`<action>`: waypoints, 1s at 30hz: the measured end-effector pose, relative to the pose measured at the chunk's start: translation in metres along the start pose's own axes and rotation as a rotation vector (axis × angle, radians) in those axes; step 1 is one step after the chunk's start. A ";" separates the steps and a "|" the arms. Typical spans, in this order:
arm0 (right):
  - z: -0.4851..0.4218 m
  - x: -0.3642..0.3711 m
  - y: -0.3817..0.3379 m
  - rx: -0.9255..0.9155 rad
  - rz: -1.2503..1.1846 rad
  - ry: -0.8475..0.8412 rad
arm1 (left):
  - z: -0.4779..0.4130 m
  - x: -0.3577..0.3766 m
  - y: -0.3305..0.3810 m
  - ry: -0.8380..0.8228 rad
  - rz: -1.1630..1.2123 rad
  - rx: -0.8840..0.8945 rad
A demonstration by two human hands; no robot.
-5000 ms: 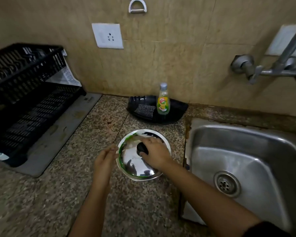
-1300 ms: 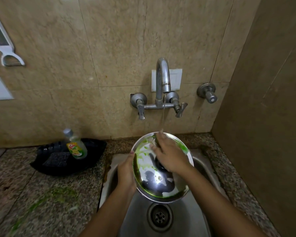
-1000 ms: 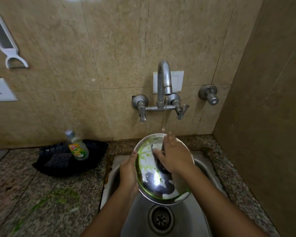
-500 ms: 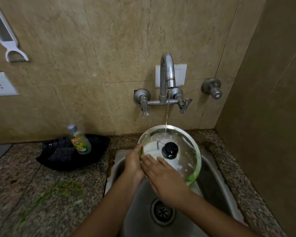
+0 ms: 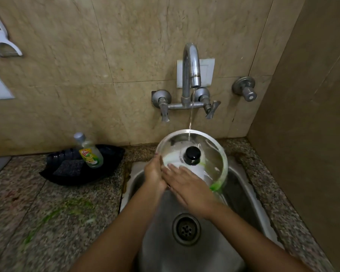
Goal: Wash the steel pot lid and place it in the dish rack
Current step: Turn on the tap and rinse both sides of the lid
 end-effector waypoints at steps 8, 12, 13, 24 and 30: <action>0.029 -0.016 0.121 0.429 0.021 0.142 | -0.018 -0.023 0.027 0.043 -0.068 0.146; -0.018 -0.024 0.103 0.293 -0.142 0.187 | -0.008 -0.015 0.019 0.046 -0.118 0.210; -0.019 -0.025 0.104 0.278 -0.136 0.190 | -0.011 -0.017 0.022 0.062 -0.109 0.213; 0.014 0.022 0.005 -0.030 -0.005 0.087 | -0.004 -0.011 0.008 0.111 -0.053 0.170; 0.044 0.004 0.048 -0.068 0.033 0.051 | -0.005 -0.025 0.044 0.109 0.032 0.237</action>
Point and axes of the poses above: each hand's wrist, its own z-axis away from the middle knuckle, its own x-axis out of the palm, y = z × x, the point moved 8 cm from there along -z, towards the middle knuckle, and after that the axes turned 10 degrees about y, right-handed, at the moved point
